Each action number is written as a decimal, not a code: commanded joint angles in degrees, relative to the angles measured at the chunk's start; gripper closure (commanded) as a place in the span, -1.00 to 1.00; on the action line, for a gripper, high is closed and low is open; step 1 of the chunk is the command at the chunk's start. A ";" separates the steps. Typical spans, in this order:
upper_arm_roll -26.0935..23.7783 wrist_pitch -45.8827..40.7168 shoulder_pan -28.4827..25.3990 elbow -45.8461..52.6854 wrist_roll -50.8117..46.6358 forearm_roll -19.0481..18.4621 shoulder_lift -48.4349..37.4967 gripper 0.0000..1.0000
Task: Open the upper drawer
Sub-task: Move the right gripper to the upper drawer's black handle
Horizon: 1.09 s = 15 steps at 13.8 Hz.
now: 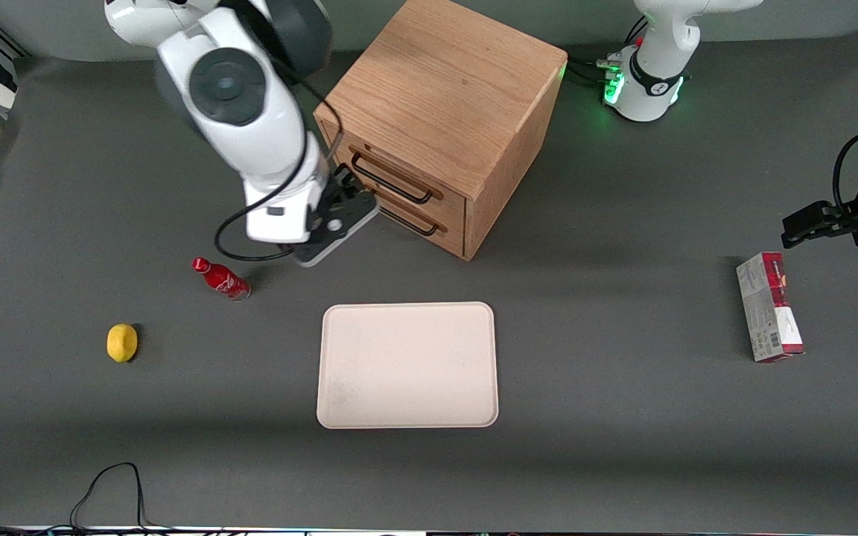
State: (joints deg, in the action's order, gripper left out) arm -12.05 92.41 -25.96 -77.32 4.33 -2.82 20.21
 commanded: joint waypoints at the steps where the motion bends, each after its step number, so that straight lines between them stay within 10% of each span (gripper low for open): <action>1: 0.37 2.94 -1.46 -3.87 5.83 -1.31 -1.49 -1.00; 15: 0.98 9.36 -2.61 -17.25 18.50 7.55 -10.55 -1.00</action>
State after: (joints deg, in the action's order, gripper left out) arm -11.86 100.57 -28.79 -92.69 19.08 1.59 11.09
